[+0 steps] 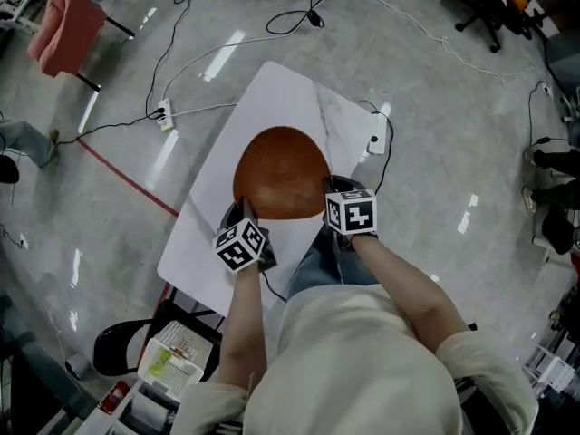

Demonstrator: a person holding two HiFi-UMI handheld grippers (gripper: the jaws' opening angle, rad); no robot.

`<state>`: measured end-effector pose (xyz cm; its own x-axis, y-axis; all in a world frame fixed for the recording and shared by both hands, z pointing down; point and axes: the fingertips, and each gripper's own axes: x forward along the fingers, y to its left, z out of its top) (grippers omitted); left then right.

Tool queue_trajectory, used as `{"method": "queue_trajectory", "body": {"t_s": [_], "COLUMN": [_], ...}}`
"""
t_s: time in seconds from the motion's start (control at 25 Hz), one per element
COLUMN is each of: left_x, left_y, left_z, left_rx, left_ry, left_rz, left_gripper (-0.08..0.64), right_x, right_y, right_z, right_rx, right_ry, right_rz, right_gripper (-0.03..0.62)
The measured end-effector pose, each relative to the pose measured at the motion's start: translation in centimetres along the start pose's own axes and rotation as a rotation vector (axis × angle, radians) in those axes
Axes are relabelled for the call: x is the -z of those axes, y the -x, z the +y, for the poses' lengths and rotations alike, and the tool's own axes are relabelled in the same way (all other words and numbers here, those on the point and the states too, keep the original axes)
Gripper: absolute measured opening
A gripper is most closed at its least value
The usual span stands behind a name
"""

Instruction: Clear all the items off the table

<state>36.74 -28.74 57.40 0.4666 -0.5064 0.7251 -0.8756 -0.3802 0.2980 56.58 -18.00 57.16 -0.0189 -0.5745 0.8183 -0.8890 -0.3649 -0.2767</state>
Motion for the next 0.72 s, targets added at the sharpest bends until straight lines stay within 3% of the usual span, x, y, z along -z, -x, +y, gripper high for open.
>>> {"method": "queue_trajectory", "body": {"t_s": [0.28,0.72], "left_x": [0.0,0.5], "left_y": [2.7,7.4], "left_z": [-1.0,-1.7], "left_rx": [0.017,-0.013], "left_ry": [0.004,0.017], "left_rz": [-0.018,-0.07], "left_gripper": [0.032,0.037], "right_x": [-0.2,-0.6], "right_y": [2.8,6.0], "right_z": [0.4,1.7], "right_rx": [-0.01,-0.095], "right_ry": [0.021,0.087], "right_rz": [-0.039,-0.064], "right_gripper": [0.038,0.038]}}
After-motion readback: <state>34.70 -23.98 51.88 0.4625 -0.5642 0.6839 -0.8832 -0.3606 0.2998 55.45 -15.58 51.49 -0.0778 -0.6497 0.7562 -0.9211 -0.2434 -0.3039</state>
